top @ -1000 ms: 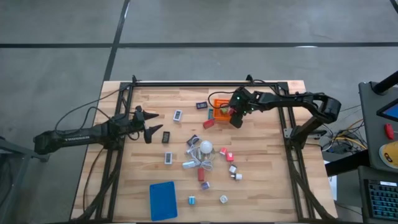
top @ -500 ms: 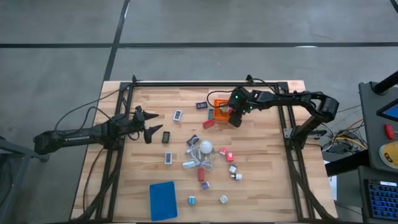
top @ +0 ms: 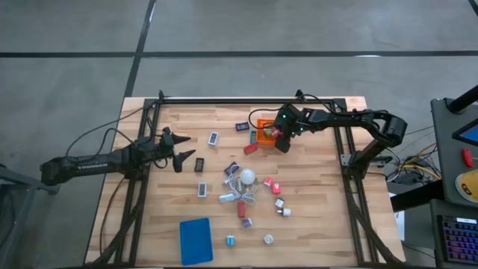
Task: Pick & Place Office items
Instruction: Put the top pink charger adapter into the orange bin, then put the black timer into the blue bin
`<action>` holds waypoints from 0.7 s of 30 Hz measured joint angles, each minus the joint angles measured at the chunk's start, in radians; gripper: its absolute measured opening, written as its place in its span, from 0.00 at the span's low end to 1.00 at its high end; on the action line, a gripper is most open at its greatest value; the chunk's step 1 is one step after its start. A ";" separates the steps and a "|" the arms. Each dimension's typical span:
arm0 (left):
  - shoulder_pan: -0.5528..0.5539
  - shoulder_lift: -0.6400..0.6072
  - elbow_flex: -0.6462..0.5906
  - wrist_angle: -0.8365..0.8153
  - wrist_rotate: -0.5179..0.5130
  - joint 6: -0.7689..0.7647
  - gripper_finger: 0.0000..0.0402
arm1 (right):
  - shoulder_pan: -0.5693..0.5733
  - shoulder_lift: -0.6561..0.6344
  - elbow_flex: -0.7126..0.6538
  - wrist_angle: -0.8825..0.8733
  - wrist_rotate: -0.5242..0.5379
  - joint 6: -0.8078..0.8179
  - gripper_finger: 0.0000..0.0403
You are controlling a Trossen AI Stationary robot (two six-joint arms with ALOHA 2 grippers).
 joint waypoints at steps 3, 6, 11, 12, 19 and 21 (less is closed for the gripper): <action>0.000 0.000 0.000 0.000 0.000 0.000 0.75 | 0.000 0.000 0.000 0.010 0.003 0.000 0.60; 0.000 0.000 0.000 0.000 -0.008 0.000 0.75 | 0.000 -0.001 0.000 0.049 0.008 -0.001 0.60; 0.000 0.000 0.000 0.015 -0.010 0.000 0.75 | 0.011 -0.026 -0.003 0.190 0.009 -0.028 0.58; 0.000 0.000 0.000 0.021 -0.010 0.000 0.75 | 0.017 -0.036 -0.007 0.233 0.008 -0.037 0.57; 0.000 0.002 0.000 0.039 -0.010 -0.049 0.75 | 0.084 -0.149 -0.095 0.610 -0.036 -0.082 0.56; 0.000 0.016 0.000 0.038 -0.010 -0.081 0.75 | 0.115 -0.181 -0.138 0.732 -0.049 -0.081 0.57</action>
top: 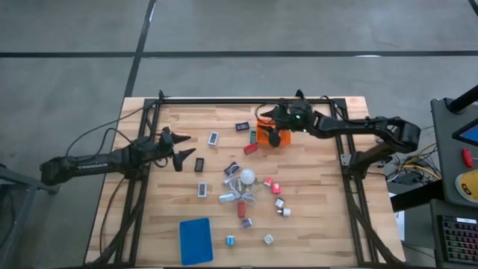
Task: Pick & Place Office items
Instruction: Put the black timer into the blue bin
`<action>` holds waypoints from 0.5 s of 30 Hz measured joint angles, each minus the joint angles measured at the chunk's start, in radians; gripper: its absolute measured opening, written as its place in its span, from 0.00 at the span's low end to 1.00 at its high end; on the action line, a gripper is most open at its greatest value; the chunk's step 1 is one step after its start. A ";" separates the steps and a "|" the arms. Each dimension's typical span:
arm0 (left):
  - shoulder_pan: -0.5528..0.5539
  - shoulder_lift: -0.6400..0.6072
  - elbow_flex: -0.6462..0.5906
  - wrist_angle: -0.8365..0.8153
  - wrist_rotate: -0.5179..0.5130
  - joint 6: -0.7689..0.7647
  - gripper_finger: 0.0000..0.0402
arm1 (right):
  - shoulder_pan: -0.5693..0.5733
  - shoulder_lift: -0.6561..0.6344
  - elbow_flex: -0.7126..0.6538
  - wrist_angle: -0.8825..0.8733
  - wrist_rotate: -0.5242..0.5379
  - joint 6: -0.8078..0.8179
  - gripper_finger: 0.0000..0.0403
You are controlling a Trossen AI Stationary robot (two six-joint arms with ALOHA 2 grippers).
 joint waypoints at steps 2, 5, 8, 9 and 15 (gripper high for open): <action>0.000 0.019 0.000 0.001 0.000 -0.043 0.75 | 0.039 -0.035 -0.046 0.093 -0.003 0.000 0.57; 0.000 0.056 0.000 0.001 0.000 -0.114 0.75 | 0.100 -0.089 -0.101 0.171 -0.001 0.000 0.57; 0.000 0.095 0.000 0.019 -0.005 -0.162 0.75 | 0.162 -0.142 -0.140 0.179 0.018 0.003 0.57; 0.000 0.107 0.000 0.036 -0.009 -0.173 0.75 | 0.183 -0.158 -0.154 0.177 0.037 0.003 0.57; 0.000 0.197 0.001 0.195 -0.014 -0.211 0.75 | 0.307 -0.223 -0.222 0.169 0.160 0.002 0.57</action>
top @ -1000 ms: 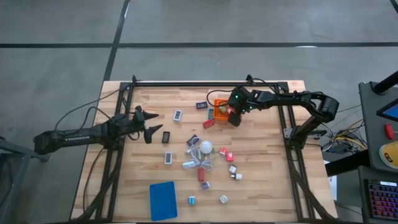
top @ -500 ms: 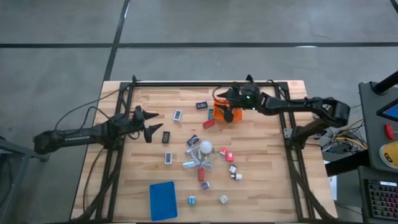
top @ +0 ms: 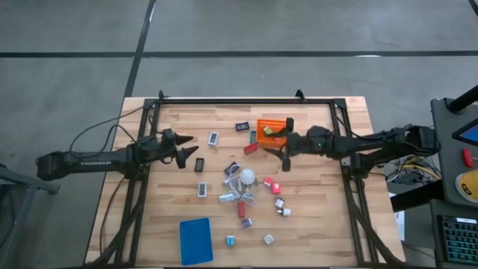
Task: Pick & Place Office items
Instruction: Put the black timer into the blue bin
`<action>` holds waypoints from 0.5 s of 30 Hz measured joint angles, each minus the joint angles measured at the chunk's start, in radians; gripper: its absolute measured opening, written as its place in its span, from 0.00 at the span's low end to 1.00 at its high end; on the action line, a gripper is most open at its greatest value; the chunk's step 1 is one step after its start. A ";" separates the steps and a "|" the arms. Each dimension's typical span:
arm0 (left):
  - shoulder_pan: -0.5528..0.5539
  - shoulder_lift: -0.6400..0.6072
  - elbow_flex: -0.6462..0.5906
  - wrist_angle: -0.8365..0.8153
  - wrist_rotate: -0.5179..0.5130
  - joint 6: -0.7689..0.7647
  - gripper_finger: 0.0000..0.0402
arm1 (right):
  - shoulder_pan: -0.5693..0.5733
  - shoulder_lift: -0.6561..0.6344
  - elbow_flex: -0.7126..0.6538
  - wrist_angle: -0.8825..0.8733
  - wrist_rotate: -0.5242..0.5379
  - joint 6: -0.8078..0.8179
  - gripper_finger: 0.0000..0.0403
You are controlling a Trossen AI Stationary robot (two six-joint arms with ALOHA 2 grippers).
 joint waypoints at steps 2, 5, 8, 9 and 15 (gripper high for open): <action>0.000 0.041 0.010 -0.028 0.003 -0.050 0.75 | 0.038 -0.009 -0.016 -0.006 0.027 0.010 0.57; -0.013 0.111 0.031 -0.094 0.029 -0.134 0.75 | 0.094 -0.021 -0.044 -0.007 0.067 0.028 0.57; -0.048 0.182 0.064 -0.137 0.052 -0.195 0.75 | 0.146 -0.027 -0.067 -0.009 0.138 0.027 0.57; -0.064 0.205 0.084 -0.150 0.054 -0.208 0.75 | 0.161 -0.027 -0.072 -0.010 0.156 0.026 0.57; -0.140 0.345 0.297 -0.455 0.023 -0.225 0.75 | 0.213 -0.028 -0.090 -0.010 0.188 0.034 0.57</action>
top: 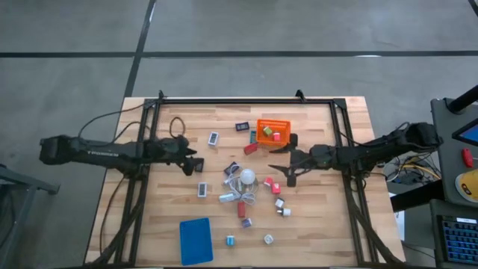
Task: Pick & Place Office items
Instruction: Put the black timer into the blue bin
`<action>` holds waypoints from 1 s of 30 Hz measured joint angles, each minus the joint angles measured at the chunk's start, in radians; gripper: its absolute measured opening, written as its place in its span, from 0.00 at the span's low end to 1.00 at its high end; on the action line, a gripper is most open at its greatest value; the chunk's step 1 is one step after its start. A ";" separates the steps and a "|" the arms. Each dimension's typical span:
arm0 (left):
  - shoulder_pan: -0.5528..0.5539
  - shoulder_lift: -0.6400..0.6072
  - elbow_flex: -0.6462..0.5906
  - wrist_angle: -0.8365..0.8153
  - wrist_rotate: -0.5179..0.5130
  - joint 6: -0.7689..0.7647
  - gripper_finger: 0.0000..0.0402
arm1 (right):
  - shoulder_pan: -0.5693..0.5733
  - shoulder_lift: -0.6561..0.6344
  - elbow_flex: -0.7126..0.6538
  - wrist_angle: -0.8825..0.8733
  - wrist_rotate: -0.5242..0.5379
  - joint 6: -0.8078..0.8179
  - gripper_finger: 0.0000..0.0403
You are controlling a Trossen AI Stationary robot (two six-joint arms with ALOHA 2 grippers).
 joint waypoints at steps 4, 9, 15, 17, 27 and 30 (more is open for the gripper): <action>-0.034 0.119 0.148 -0.212 -0.019 -0.053 0.75 | 0.016 -0.010 -0.016 0.000 0.000 0.013 0.57; -0.064 0.285 0.286 -0.390 -0.022 -0.140 0.75 | 0.019 -0.012 -0.041 0.000 0.000 0.021 0.57; -0.095 0.482 0.404 -0.438 -0.020 -0.213 0.75 | 0.019 -0.012 -0.048 0.003 0.000 0.019 0.57; -0.097 0.538 0.444 -0.466 -0.007 -0.215 0.75 | 0.019 -0.012 -0.048 0.003 0.000 0.015 0.57; -0.099 0.637 0.558 -0.585 -0.046 -0.205 0.75 | 0.045 -0.012 -0.053 0.001 -0.001 0.000 0.57; -0.101 0.627 0.564 -0.573 -0.083 -0.220 0.75 | 0.048 -0.012 -0.053 0.002 -0.001 -0.007 0.57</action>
